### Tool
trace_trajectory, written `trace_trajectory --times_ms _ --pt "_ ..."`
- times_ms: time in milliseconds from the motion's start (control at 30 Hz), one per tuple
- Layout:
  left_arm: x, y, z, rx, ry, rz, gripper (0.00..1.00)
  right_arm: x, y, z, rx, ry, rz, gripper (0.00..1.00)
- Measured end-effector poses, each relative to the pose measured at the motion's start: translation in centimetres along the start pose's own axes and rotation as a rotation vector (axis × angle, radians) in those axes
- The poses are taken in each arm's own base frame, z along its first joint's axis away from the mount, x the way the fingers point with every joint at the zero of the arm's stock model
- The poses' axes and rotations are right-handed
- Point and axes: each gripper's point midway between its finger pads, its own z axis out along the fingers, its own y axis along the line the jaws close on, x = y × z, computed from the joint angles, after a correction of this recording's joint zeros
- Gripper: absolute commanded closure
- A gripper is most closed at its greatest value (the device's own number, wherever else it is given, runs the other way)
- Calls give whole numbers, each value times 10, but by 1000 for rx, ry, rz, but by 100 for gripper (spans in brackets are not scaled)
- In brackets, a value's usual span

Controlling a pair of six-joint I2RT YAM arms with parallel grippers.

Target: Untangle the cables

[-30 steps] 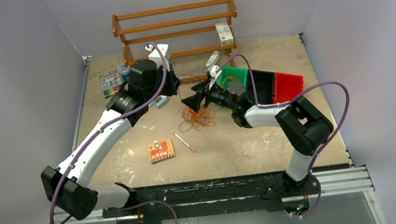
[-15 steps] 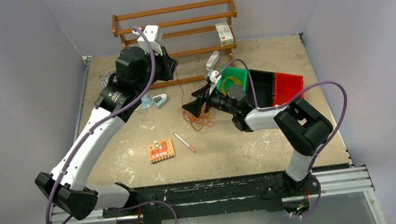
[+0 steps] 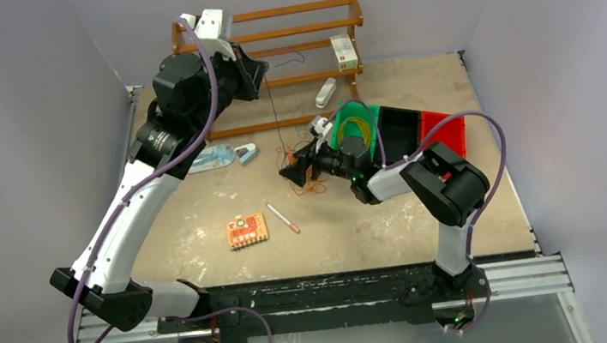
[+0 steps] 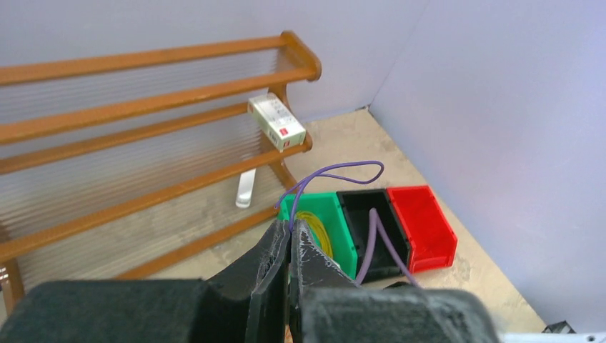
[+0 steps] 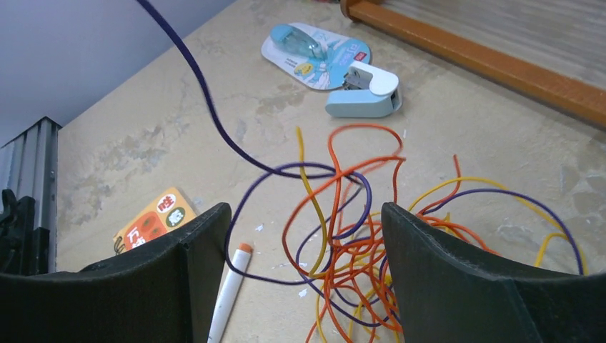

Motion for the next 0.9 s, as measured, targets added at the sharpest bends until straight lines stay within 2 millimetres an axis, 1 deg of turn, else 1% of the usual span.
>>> trace_trajectory --times_ms 133,333,400,467,600,767,900 --pt "-22 -5 -3 10 -46 -1 100 10 -4 4 3 14 9 29" --pt "-60 -13 -10 17 -131 0 100 25 -10 9 8 29 31 32" --pt "-75 -14 -15 12 -169 3 100 31 -12 9 11 38 39 33" --pt "-87 -15 -20 5 -197 6 100 35 -14 9 13 44 45 33" --pt "-106 -13 -28 -20 -250 11 100 38 -15 10 13 43 46 33" --pt "-125 -9 -38 -52 -301 21 100 36 -14 9 10 32 41 33" --pt "-147 -6 -50 -86 -363 28 100 40 -14 6 12 38 46 34"
